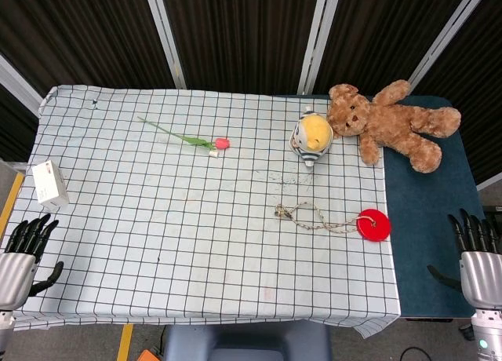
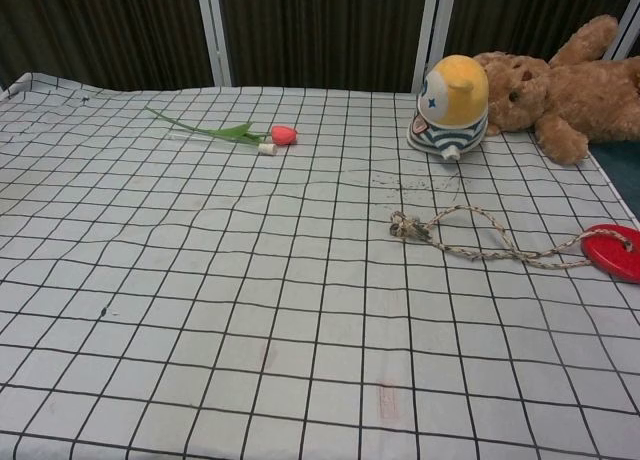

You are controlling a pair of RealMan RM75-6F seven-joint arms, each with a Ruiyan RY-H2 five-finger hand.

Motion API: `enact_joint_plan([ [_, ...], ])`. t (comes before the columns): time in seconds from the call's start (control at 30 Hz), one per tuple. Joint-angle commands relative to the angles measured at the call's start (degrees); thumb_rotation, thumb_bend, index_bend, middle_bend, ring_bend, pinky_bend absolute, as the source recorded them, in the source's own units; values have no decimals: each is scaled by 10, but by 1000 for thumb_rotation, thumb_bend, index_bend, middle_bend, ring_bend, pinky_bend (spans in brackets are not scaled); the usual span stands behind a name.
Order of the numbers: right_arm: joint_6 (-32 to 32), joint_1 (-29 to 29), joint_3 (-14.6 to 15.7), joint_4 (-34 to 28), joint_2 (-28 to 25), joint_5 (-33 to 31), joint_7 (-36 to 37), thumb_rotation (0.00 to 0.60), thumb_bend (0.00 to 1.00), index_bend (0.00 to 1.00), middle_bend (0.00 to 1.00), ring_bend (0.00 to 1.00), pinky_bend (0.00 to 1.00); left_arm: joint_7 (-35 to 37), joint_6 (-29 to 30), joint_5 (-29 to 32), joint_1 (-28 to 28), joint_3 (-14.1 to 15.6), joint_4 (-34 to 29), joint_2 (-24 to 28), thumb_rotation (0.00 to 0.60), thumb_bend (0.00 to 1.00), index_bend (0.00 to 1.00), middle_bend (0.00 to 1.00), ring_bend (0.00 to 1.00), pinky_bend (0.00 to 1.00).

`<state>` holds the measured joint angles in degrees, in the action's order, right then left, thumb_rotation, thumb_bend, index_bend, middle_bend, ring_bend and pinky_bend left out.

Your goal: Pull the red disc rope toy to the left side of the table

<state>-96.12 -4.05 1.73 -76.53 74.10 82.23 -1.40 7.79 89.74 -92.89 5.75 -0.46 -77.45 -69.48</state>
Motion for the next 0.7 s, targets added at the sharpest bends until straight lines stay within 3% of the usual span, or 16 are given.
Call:
enact_joint_plan([
  [0.03,5,1,-5,-5,-2,4,-2,600,62,0,0,0,0,-4,3,-1,-1,0,1,-3,600,407,0,0,0,0],
  [0.3,19,3,-17,-14,-3,13,-1,600,62,0,0,0,0,-9,-22,-17,22,2,-22,-2,600,407,0,0,0,7],
  [0.53,22,2,-39,-33,-18,13,-3,600,62,0,0,0,0,-20,-129,-33,122,-27,-72,-28,600,412,0,3,0,25],
  [0.7,27,0,-52,-40,-31,12,6,600,63,0,0,0,0,-42,-230,-1,204,-64,-84,-83,600,412,0,33,0,31],
])
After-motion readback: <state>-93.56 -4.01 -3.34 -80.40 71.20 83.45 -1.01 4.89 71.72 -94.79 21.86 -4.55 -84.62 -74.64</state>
